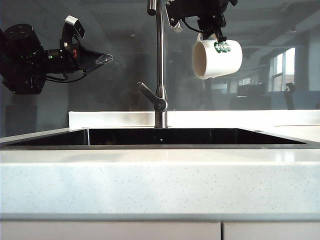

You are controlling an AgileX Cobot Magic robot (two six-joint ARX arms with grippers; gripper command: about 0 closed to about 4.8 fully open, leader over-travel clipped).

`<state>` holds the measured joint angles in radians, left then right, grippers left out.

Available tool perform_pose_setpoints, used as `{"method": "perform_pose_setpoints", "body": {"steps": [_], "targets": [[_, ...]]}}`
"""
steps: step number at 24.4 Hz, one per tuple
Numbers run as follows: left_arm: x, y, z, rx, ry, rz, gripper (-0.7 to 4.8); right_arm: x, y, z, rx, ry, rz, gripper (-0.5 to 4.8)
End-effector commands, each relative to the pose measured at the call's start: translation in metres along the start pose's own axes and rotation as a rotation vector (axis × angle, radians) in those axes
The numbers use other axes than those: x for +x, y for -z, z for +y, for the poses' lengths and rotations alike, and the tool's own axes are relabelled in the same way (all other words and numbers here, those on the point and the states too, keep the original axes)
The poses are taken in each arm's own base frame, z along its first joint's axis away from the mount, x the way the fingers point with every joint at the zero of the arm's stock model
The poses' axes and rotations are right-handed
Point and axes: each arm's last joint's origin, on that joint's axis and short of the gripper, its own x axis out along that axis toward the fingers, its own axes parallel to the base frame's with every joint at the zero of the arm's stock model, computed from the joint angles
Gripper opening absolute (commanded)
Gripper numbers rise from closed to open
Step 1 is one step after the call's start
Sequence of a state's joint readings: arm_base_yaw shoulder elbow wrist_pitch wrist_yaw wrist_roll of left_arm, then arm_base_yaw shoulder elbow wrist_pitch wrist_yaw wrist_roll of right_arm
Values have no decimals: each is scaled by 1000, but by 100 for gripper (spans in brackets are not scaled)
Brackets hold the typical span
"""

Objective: Pick up the mug next to the sink, go to the faucet to get some water, pour the water into the sink, and finally put the mug back to its place.

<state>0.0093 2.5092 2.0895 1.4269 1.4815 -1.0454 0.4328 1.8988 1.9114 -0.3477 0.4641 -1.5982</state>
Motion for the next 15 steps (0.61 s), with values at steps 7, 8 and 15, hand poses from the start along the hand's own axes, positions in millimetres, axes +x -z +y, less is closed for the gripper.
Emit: {"method": "perform_pose_setpoints", "body": {"steps": [7, 8, 15], "targets": [[0, -5, -4, 50, 2, -5, -4, -10, 7, -15, 283, 80, 7, -8], [0, -5, -4, 49, 2, -5, -4, -9, 8, -15, 326, 77, 6, -8], [0, -5, -4, 50, 2, -5, -4, -1, 22, -6, 609, -25, -52, -8]]}}
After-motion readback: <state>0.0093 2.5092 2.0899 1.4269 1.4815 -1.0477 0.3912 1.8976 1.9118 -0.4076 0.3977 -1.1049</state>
